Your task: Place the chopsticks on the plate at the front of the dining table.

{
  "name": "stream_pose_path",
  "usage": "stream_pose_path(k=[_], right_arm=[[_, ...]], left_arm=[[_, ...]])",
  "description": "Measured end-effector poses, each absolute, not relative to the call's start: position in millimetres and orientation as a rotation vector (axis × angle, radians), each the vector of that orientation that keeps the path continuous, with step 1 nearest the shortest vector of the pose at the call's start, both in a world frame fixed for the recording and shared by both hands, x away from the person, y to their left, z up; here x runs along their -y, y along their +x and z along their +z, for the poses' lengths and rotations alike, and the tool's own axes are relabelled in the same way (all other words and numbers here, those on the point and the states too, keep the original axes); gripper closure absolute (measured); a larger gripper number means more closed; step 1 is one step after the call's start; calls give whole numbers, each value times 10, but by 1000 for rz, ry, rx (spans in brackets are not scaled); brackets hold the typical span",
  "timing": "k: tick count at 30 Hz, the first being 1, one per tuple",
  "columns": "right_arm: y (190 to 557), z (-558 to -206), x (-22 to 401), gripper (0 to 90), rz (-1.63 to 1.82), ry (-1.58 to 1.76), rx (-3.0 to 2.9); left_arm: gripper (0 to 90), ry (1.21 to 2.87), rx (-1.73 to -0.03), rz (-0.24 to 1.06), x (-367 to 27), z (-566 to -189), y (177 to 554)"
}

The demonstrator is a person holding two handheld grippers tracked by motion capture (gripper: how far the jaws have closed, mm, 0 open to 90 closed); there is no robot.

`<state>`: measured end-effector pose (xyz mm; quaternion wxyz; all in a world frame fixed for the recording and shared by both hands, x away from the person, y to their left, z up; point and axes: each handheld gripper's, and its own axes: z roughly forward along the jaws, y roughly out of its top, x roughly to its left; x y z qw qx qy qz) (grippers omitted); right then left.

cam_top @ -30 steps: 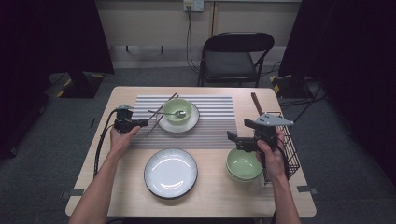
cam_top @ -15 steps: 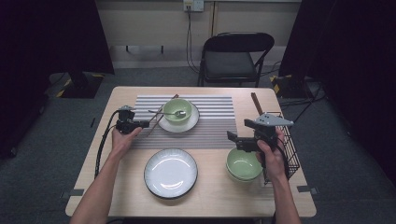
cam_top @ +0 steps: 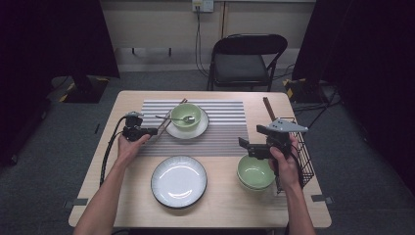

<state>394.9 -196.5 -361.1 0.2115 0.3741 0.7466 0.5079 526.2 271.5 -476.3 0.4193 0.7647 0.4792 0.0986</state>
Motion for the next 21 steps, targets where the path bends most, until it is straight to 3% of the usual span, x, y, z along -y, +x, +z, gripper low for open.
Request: stream_pose_path(k=[21], right_arm=[[3946, -3623, 1928, 151, 1403, 1033, -2089]], left_arm=[[666, 1877, -1166, 247, -2794, -4673, 5180]])
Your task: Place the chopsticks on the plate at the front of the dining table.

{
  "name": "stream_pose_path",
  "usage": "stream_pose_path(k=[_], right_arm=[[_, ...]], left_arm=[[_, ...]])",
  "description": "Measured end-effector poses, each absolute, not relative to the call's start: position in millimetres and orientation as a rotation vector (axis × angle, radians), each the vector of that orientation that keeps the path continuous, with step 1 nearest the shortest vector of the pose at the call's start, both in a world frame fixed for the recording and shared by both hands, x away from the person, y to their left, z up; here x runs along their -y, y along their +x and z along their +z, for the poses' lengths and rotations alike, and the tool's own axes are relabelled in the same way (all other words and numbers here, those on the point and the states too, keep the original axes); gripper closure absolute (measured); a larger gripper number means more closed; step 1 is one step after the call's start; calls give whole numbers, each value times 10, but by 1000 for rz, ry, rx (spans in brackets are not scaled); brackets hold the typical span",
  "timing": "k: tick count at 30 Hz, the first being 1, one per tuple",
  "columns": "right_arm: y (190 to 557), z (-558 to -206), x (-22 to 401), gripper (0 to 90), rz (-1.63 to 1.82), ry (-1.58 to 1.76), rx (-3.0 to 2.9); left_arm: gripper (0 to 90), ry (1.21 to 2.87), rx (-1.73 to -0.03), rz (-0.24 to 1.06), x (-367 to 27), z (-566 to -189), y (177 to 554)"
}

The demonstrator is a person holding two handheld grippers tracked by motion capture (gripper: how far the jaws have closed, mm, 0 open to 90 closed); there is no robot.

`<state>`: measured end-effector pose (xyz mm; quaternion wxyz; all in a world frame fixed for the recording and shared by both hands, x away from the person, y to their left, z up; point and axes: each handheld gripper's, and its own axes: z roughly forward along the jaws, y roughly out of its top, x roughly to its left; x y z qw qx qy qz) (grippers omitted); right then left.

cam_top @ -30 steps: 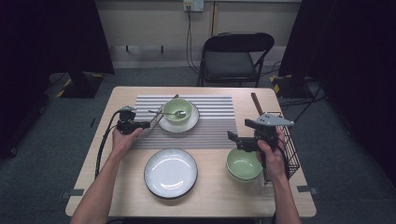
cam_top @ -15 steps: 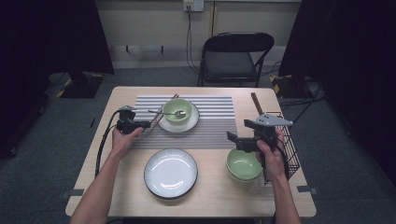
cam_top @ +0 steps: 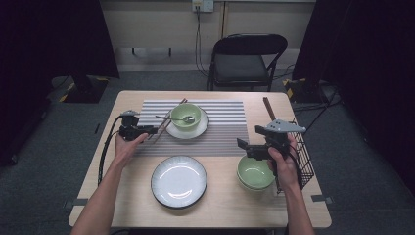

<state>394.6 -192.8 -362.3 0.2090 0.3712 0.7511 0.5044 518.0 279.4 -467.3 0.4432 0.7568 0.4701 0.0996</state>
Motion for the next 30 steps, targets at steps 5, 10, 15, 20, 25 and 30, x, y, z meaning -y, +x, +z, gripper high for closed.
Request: stream_pose_path(k=[5, 10, 15, 20, 25, 30], right_arm=[[3940, -3620, 1922, 151, 1403, 1030, -2090], [3940, -3622, 1919, 151, 1400, 1031, -2091], [3937, -3620, 1920, 151, 1400, 1030, -2092], [3938, -3620, 1926, 151, 1407, 1036, -2089], [3936, -3621, 1916, 151, 1404, 1030, -2094], [3938, -3622, 1921, 151, 1407, 1032, -2090]], left_arm=[[633, 1871, -1151, 240, -2787, -4660, 5152], [565, 1889, -1150, 255, -2747, -4667, 5139], [497, 1890, -1169, 254, -2744, -4684, 5146], [476, 1915, -1167, 259, -2725, -4685, 5138], [560, 1955, -1151, 280, -2675, -4695, 5123], [613, 1962, -1136, 270, -2637, -4703, 5113]])
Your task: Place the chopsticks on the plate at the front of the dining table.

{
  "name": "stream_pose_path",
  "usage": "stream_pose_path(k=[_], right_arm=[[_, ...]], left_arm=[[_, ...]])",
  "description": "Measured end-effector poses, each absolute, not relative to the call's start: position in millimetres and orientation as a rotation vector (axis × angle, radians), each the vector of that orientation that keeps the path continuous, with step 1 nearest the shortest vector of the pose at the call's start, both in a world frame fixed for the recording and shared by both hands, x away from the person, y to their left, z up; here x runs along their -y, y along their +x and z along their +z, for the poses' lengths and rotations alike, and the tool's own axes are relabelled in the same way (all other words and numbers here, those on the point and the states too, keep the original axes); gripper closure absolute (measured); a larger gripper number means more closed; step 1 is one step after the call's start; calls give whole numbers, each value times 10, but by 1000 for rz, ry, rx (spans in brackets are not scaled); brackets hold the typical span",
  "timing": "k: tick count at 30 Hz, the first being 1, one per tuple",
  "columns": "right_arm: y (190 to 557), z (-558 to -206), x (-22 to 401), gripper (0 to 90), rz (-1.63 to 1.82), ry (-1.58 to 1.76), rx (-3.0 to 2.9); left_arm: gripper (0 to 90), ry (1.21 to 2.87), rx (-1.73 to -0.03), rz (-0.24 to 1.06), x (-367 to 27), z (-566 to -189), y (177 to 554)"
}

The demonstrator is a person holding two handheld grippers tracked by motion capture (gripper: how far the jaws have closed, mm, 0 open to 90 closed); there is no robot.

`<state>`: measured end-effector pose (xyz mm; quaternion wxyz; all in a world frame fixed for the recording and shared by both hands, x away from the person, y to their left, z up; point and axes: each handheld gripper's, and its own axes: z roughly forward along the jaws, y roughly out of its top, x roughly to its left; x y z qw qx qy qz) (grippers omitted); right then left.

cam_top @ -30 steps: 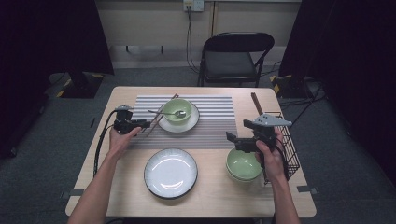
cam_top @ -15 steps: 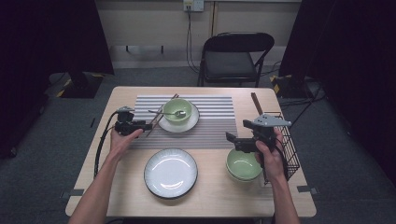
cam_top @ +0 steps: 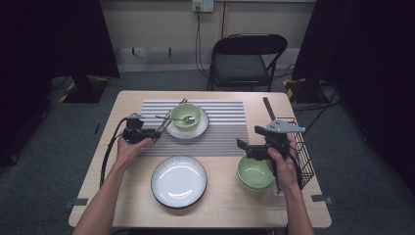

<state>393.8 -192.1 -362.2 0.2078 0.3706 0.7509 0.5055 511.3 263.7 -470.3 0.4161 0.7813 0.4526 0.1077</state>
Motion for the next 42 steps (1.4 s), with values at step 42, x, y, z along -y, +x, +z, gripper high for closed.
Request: stream_pose_path(k=[42], right_arm=[[3934, -3632, 1895, 151, 1400, 1028, -2099]], left_arm=[[726, 2017, -1070, 254, -2522, -4729, 4998]])
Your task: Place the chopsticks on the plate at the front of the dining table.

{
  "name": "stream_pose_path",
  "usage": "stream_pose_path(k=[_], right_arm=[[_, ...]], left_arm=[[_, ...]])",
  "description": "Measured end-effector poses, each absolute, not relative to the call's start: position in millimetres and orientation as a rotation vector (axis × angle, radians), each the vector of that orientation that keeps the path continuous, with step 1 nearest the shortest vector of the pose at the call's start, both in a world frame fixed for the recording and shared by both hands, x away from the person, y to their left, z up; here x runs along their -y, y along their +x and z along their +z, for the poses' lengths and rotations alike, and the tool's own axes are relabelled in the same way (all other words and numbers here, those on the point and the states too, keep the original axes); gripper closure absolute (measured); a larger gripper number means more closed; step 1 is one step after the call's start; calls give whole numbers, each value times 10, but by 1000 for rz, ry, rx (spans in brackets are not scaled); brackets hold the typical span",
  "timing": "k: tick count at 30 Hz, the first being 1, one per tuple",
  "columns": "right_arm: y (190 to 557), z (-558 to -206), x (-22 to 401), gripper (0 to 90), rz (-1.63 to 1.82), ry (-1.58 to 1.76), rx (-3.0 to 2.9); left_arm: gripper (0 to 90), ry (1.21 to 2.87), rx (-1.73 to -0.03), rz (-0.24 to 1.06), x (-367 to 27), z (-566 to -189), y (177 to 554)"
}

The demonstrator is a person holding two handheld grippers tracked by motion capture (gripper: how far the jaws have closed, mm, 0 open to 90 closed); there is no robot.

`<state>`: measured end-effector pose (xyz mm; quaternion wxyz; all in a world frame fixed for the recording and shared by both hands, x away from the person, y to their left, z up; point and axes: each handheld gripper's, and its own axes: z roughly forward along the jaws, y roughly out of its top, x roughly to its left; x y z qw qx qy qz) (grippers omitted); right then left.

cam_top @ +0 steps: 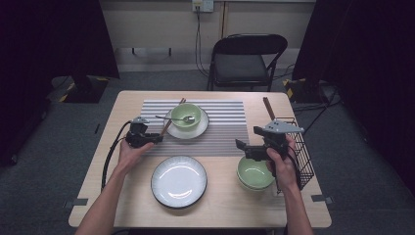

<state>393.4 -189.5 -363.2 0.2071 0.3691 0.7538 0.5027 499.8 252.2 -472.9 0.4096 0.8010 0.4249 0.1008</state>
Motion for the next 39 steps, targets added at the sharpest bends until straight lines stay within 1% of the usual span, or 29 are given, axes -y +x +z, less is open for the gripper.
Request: stream_pose_path(k=[21, 39], right_arm=[[3930, -3637, 1871, 151, 1399, 1026, -2105], [3928, -3637, 1878, 151, 1396, 1032, -2097]], left_arm=[[743, 2029, -1029, 230, -2462, -4684, 4949], [747, 2008, -1017, 207, -2431, -4692, 4916]])
